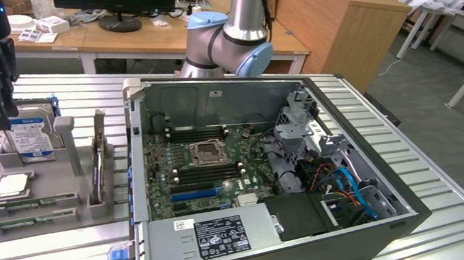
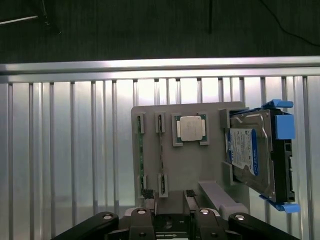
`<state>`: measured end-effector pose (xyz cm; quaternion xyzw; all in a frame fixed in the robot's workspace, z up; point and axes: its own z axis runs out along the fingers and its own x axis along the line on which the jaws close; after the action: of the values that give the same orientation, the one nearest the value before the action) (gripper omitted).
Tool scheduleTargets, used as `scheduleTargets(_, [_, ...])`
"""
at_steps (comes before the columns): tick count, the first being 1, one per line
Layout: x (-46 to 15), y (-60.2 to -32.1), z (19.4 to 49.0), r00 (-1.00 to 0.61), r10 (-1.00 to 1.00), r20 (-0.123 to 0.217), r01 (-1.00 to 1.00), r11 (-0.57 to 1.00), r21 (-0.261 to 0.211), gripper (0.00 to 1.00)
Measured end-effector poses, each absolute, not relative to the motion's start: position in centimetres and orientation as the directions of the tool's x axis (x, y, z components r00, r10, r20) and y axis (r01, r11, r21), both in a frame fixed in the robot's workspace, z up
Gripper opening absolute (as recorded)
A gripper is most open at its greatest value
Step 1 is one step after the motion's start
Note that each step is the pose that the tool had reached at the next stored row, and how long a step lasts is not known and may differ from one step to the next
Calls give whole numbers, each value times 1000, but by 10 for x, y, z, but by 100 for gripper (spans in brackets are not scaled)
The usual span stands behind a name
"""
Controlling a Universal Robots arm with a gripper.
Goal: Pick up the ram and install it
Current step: 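Pick up the ram and move it above insertion slot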
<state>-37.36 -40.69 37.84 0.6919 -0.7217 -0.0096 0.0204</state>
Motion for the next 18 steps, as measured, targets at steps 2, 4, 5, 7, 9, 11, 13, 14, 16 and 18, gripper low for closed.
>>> scheduleTargets(2, [-374,-407,378,-42,-999,16,-998,42,42,36])
scheduleTargets(4, [-373,-407,378,-41,-999,16,-998,42,40,36])
scheduleTargets(5, [-373,-407,378,-40,-999,16,-998,41,39,36])
scheduleTargets(7, [-374,-407,378,-40,-999,16,-999,40,36,36])
scheduleTargets(9, [-374,-407,378,-39,-999,16,-999,39,32,36])
scheduleTargets(11, [-374,-407,378,-37,-999,16,-999,37,25,36])
scheduleTargets(13, [-374,-407,377,-35,-999,15,-999,35,20,36])
scheduleTargets(14, [-374,-407,377,-35,-999,15,-999,35,19,36])
scheduleTargets(16, [-374,-407,377,-34,-999,15,-999,34,18,36])
scheduleTargets(18, [-374,-407,377,-33,-999,15,-999,33,17,36])
